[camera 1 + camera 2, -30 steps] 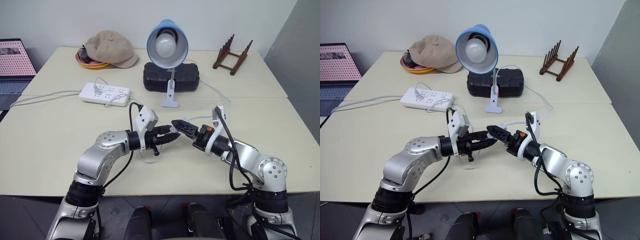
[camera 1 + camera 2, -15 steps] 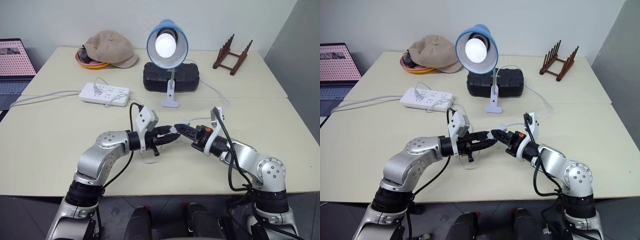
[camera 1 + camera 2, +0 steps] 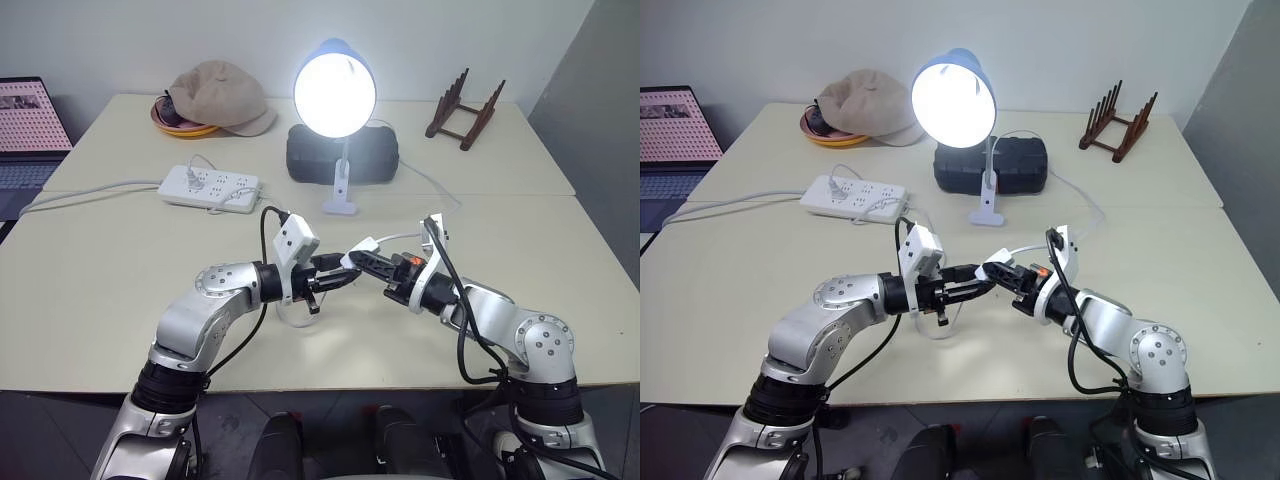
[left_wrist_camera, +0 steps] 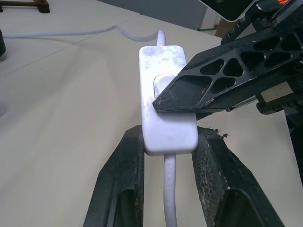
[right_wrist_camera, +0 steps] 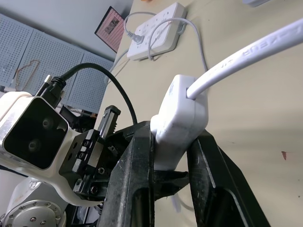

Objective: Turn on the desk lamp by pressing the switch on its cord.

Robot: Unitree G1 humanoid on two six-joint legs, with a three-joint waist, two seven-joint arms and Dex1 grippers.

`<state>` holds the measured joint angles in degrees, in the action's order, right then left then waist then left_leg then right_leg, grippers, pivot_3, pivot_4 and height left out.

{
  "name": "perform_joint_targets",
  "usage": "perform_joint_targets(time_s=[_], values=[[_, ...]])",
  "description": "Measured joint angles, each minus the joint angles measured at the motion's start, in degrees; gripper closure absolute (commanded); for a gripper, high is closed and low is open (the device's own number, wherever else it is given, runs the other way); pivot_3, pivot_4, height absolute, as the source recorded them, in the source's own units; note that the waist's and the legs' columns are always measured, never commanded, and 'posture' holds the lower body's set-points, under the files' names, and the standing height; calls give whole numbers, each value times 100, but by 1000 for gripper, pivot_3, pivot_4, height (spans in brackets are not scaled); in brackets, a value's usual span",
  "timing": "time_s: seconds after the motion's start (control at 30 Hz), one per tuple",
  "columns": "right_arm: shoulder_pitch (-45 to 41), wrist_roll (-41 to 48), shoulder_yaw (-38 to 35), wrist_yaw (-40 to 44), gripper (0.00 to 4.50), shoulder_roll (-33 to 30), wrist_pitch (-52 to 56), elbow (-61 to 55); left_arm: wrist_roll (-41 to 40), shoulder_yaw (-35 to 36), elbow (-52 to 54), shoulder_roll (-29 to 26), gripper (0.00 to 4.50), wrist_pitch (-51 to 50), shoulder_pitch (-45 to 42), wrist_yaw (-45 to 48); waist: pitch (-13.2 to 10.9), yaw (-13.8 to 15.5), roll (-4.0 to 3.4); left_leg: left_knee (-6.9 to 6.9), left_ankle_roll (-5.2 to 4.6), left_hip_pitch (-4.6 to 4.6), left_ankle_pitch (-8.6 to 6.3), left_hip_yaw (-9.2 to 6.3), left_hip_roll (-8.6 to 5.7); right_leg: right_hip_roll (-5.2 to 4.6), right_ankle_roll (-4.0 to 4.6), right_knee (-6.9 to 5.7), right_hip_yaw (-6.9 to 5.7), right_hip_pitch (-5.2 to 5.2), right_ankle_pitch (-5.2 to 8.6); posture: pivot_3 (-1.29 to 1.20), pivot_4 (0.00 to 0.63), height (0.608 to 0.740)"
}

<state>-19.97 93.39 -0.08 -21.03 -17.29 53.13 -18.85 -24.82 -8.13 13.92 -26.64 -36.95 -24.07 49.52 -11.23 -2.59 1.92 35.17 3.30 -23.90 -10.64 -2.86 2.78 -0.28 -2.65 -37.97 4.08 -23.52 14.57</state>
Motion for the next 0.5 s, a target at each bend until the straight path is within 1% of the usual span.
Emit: perform_joint_targets(time_s=[0.1, 0.2, 0.23, 0.27, 0.33, 0.37, 0.4, 0.47, 0.5], values=[[2, 2, -12, 115, 2066, -150, 5, -9, 53, -31, -36, -192, 3416, 21, -61, 113, 0, -1, 0, -1, 0, 0, 0, 0, 0, 0, 1, 0, 0, -1, 0, 0, 150, 740], [112, -16, -101, 348, 1432, -710, 133, -193, 276, -172, -301, -388, 3416, 203, -245, 268, 0, 31, 0, -2, 0, -4, 0, 1, -3, -3, 1, 9, -1, 0, 1, 0, 150, 740], [194, -113, -175, 507, 1173, -1036, 189, -326, 406, -209, -489, -485, 3416, 280, -310, 343, 0, 32, 0, -3, 0, -5, 0, 4, -3, -5, 1, 15, 1, -1, 1, 0, 150, 740], [235, -215, -210, 611, 958, -1177, 218, -400, 472, -247, -568, -508, 3416, 320, -335, 371, 0, 33, -1, -4, 0, -5, 0, 5, -3, -5, 2, 15, 1, -1, 1, 0, 150, 740], [345, -741, -202, 1066, 421, -1757, 286, -684, 632, -400, -826, -500, 3416, 465, -425, 424, -2, 48, -3, -7, 0, -9, 0, 6, -5, -8, 1, 20, 0, -4, 1, 0, 150, 740], [397, -1182, -187, 1382, 282, -2091, 256, -885, 755, -504, -1049, -469, 3416, 528, -516, 449, -2, 63, -3, -8, 0, -9, 0, 5, -3, -7, 1, 23, -1, -4, 1, 0, 150, 740], [445, -1687, -94, 1733, 36, -2496, 211, -1134, 906, -645, -1297, -433, 3416, 600, -644, 444, -2, 75, -4, -9, 0, -11, 0, 5, -6, -7, 1, 22, -2, -9, 2, 0, 150, 740], [562, -2598, 57, 2344, 36, -2947, -61, -1539, 1155, -808, -1767, -376, 3416, 752, -844, 456, -1, 77, -1, -11, 0, -10, -1, 2, -3, -4, 1, 23, -4, -9, 2, 0, 150, 740], [611, -3096, 196, 2643, 36, -3068, -301, -1685, 1305, -925, -2067, -318, 3416, 873, -986, 486, -1, 75, -2, -11, 0, -10, -1, 3, -4, -4, 1, 23, -4, -9, 2, 0, 150, 740]])
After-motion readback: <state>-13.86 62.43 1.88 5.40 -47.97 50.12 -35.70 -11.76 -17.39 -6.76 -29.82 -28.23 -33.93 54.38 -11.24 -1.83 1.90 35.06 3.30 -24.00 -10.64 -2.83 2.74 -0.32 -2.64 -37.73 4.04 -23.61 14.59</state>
